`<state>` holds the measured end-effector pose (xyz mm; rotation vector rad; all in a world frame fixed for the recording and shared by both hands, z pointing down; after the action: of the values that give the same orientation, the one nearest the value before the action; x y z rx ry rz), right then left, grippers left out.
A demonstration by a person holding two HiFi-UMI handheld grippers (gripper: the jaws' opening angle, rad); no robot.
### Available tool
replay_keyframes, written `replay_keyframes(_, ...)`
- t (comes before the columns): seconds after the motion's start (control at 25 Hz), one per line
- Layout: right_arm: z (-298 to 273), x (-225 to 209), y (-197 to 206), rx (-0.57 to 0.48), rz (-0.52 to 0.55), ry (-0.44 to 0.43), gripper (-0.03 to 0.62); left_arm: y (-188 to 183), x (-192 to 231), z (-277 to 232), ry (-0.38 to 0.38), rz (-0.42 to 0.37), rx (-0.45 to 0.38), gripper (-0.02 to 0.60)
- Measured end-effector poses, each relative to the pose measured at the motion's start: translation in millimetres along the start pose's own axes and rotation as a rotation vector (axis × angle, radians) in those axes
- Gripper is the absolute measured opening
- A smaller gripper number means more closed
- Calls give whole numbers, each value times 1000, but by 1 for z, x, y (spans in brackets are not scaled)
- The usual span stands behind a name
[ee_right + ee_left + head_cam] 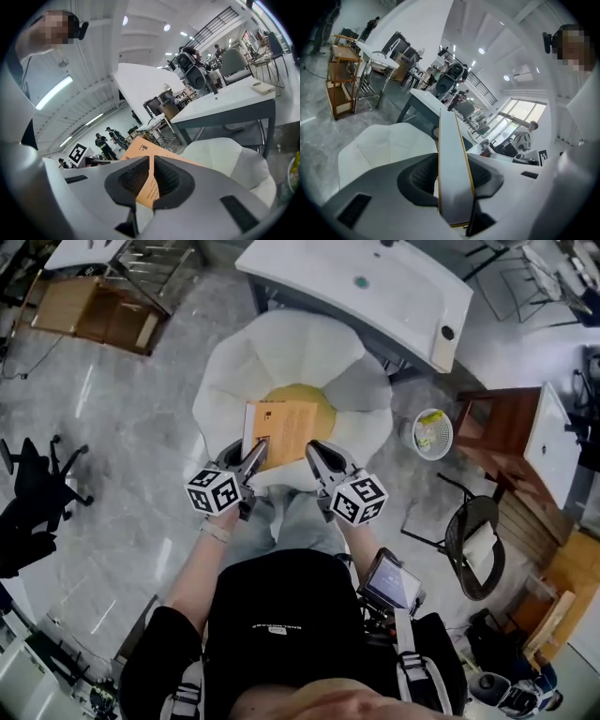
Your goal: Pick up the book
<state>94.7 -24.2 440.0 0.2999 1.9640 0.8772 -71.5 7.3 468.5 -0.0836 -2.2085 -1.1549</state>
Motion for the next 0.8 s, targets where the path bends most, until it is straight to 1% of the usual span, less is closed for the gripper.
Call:
replay_keyframes(0.12,17,17,-10,-17,2,8,48,-15,-23,16,26,-18,-13,155)
replay_keyframes(0.28,34,32,-27,-52,4,24,48,-41,-49,26,61,-98,-23,155)
replay_keyframes(0.32,38,35,-31,-61,6,27,48,-48,-54,29,63,-107,-28,155)
replay_keyframes(0.52,54,55,-51,-95,19,38,48,-73,-75,46,87,-98,-51,155)
replay_keyframes(0.8,78,79,-76,-151,51,48,48,-98,-96,68,102,-134,-74,155)
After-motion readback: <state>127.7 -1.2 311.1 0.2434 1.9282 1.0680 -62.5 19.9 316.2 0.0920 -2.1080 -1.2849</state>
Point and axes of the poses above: the fingertips, and each gripper's own axes: z backward along the fingers, x to its left, y out of its underside, the point moved 4 cm from there along z, backward along the fingers, and after that the axes turned 8 degrees about -z, right-handed, at the moved point
